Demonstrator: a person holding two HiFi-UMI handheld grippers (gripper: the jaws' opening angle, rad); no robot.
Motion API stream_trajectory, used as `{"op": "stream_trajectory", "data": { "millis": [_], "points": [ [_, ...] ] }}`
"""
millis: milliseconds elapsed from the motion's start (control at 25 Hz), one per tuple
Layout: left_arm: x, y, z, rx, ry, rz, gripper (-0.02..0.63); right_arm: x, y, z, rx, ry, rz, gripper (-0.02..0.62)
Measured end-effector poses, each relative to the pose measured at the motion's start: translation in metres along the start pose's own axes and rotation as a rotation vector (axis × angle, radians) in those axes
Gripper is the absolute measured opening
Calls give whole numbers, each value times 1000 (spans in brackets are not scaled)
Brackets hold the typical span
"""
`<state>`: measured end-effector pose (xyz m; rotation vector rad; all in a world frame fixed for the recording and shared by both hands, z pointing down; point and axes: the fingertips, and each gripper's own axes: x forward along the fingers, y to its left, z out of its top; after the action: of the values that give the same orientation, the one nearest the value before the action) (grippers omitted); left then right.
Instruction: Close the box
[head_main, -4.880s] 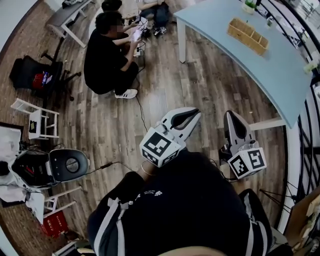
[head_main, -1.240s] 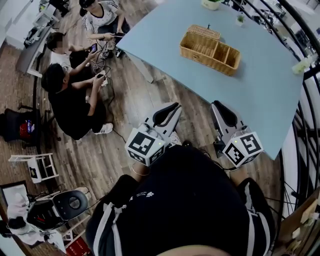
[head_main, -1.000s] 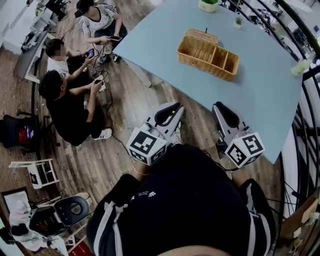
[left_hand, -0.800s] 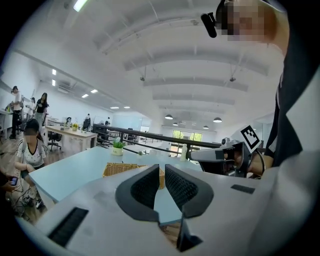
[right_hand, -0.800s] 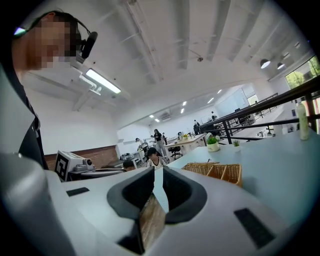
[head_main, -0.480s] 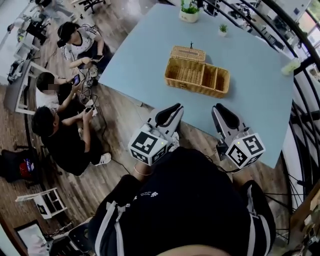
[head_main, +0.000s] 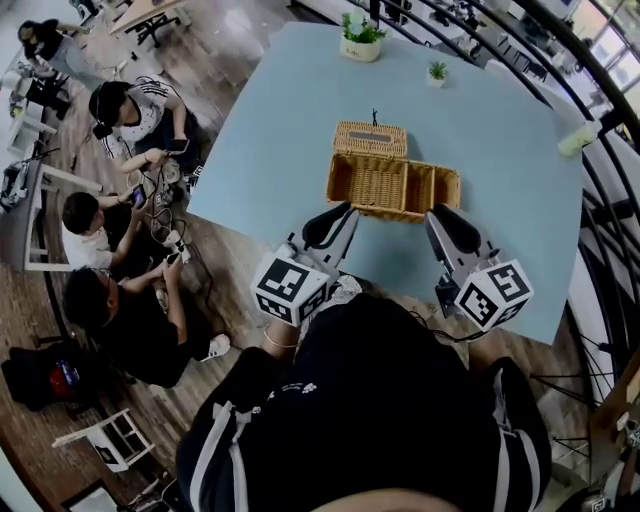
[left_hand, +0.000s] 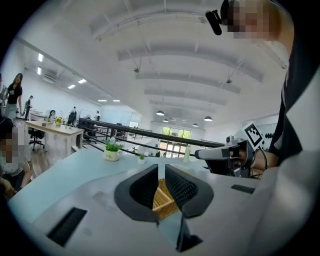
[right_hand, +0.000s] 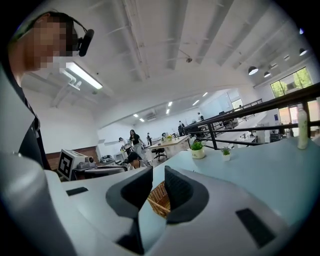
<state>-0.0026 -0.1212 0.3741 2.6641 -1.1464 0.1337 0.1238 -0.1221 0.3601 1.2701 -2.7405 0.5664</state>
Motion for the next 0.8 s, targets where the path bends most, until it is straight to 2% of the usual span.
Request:
{"op": "stream_trajectory", "data": {
  "millis": [400,680,800],
  "points": [
    [36,85,3,-22,70,-28,29,58,-35,16,-16,57,-91,80],
    [54,145,-14,-71,155,10,31,89,-63,16,53,105,-102,106],
    [65,158,-19,-107,184,-7,73,100,-76,15,55,139,-113,108]
  ]
}}
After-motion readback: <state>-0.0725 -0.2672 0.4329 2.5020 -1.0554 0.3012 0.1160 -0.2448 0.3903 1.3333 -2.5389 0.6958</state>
